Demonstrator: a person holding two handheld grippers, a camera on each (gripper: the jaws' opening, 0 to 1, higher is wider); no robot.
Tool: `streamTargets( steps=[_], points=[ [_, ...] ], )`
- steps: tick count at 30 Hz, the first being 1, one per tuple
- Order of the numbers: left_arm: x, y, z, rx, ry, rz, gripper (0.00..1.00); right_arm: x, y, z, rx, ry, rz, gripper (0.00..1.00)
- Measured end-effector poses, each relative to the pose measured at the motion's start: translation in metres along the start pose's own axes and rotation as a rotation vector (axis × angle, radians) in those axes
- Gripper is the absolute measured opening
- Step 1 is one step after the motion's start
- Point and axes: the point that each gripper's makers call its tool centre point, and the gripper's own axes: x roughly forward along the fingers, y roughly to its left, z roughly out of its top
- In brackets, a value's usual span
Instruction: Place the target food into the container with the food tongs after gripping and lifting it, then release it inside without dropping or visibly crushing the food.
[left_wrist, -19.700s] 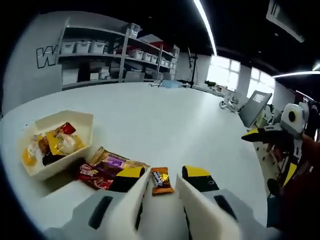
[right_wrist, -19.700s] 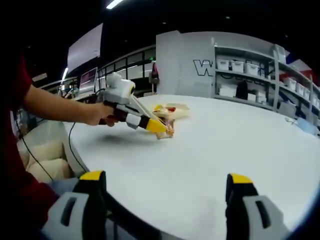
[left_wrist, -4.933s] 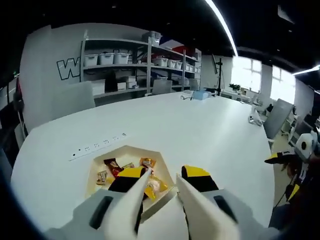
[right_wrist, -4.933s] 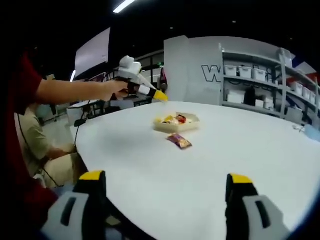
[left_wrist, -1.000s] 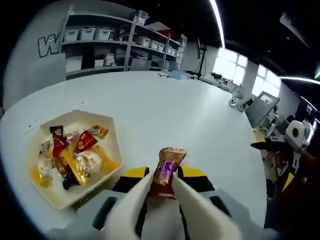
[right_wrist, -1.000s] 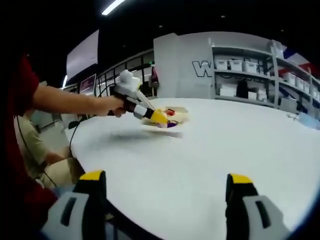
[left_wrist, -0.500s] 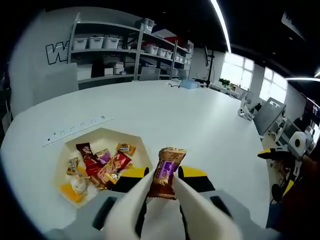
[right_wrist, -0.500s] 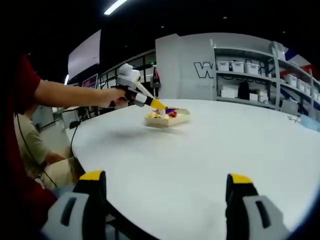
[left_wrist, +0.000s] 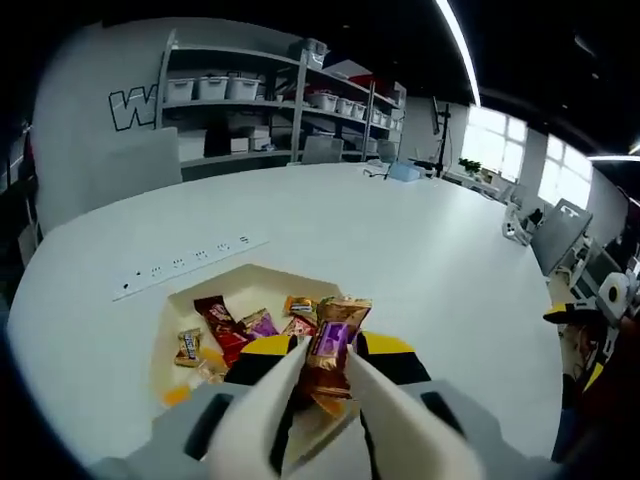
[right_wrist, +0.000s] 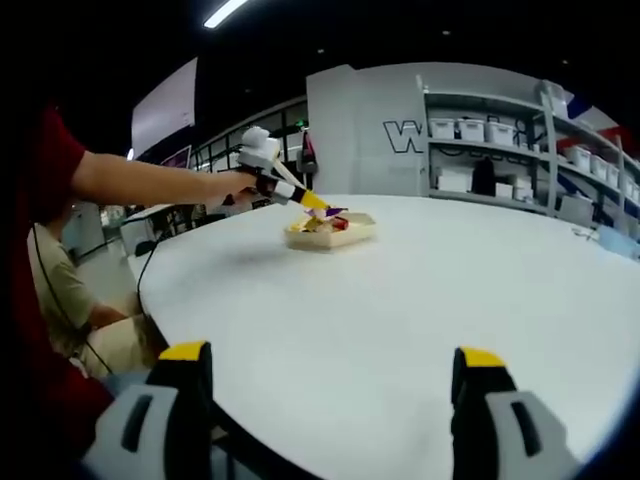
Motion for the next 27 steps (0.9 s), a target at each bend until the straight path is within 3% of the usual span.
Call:
streamTargets(
  steps=[11, 15, 21, 27],
  points=[
    [0.010, 0.029, 0.000, -0.019, -0.003, 0.073, 0.22, -0.001, -0.007, -0.003, 0.010, 0.012, -0.019, 0.99],
    [0.010, 0.030, 0.005, -0.058, -0.030, 0.062, 0.26, 0.000, -0.007, -0.003, 0.011, 0.013, -0.019, 0.99],
    [0.004, 0.031, 0.018, 0.049, -0.065, 0.096, 0.28, 0.002, -0.005, -0.004, 0.005, 0.019, -0.014, 0.99],
    [-0.007, 0.040, 0.023, 0.000, -0.085, 0.115, 0.28, 0.001, -0.003, -0.001, -0.001, 0.016, -0.012, 0.99]
  ],
)
